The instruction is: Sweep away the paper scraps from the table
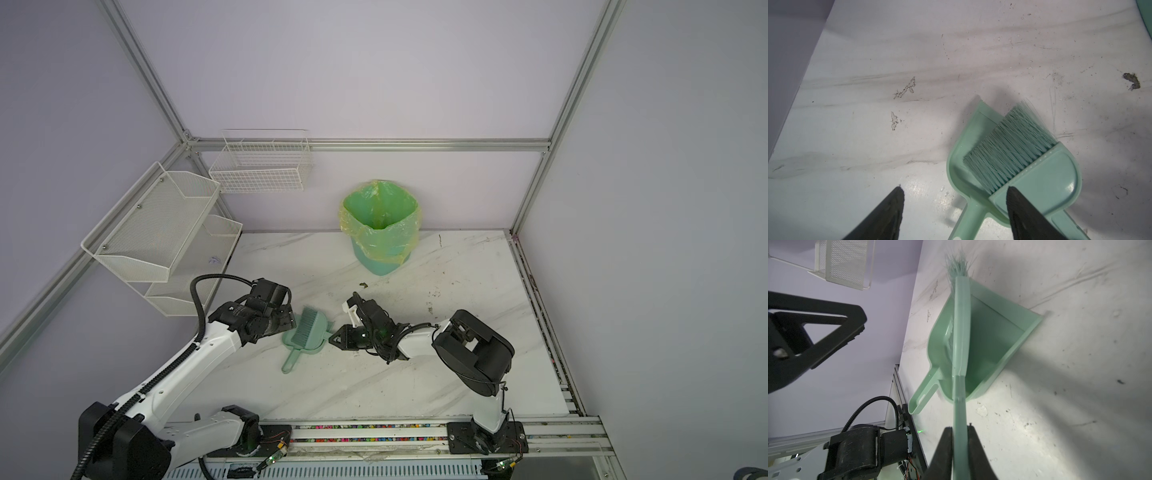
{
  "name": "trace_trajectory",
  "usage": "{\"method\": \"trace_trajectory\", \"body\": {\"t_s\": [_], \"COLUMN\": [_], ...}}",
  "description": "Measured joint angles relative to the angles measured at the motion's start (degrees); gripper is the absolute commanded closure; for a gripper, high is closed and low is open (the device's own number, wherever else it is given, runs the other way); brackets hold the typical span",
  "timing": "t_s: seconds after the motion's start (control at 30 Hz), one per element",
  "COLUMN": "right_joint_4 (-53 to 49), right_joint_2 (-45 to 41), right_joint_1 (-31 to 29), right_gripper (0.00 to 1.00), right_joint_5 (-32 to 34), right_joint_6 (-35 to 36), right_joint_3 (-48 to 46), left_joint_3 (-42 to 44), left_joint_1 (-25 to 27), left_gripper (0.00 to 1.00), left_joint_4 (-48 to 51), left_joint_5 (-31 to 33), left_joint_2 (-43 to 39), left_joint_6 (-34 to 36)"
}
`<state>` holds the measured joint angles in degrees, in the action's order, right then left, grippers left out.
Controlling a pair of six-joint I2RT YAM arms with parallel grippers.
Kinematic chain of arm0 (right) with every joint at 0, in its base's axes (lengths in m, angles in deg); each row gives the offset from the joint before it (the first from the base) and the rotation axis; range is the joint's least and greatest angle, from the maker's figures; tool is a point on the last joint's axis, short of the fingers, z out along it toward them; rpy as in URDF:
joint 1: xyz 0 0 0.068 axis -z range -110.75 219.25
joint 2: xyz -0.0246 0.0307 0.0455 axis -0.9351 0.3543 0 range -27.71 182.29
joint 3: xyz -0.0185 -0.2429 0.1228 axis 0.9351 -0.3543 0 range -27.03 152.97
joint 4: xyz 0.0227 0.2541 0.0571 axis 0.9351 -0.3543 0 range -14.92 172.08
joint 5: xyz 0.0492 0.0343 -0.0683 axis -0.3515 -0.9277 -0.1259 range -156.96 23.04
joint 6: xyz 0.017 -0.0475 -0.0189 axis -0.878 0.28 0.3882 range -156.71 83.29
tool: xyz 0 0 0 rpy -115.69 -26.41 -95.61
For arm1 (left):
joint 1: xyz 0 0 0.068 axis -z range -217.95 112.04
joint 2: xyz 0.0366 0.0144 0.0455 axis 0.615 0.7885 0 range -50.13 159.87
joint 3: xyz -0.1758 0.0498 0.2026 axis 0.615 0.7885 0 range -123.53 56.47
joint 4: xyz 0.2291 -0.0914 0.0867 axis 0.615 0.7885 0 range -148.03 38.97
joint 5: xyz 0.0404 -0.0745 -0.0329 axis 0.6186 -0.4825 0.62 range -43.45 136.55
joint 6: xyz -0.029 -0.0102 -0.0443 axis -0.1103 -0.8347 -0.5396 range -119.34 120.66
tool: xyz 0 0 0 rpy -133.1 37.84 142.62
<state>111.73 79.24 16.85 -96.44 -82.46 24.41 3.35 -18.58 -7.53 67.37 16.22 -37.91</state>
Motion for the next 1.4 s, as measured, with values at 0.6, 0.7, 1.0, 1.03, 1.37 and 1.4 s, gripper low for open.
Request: {"method": "trace_trajectory", "body": {"t_s": [0.6, 0.7, 1.0, 1.03, 1.37, 1.4], "right_joint_4": [-13.9, -16.6, -29.4, -30.5, -34.0, -33.2], "right_joint_2": [-12.0, -17.7, -32.3, -33.5, -38.0, -38.3], "right_joint_1": [2.8, 5.8, 17.5, 18.4, 25.5, 25.9], "right_gripper": [0.03, 0.03, 0.03, 0.03, 0.03, 0.03], "right_joint_5": [7.5, 9.1, 19.4, 20.9, 40.5, 42.2], "right_joint_6": [4.9, 6.4, 15.1, 16.5, 28.2, 29.4], "right_joint_3": [2.2, 0.8, -1.0, -0.9, -0.9, -1.4], "left_joint_3": [0.7, 1.4, 6.5, 7.5, 17.2, 17.7], "left_joint_1": [-0.7, -1.0, -1.5, -1.7, -5.3, -5.9], "left_gripper": [0.00, 0.00, 0.00, 0.00, 0.01, 0.00], "left_joint_4": [-5.1, -7.4, -21.8, -24.0, -51.2, -53.5], "left_joint_5": [4.5, 6.1, 13.6, 15.0, 23.5, 23.6], "left_joint_2": [-3.8, -3.7, -0.4, -0.2, 5.0, 5.6], "left_joint_6": [1.8, 1.8, 4.9, 5.9, 19.2, 20.3]}}
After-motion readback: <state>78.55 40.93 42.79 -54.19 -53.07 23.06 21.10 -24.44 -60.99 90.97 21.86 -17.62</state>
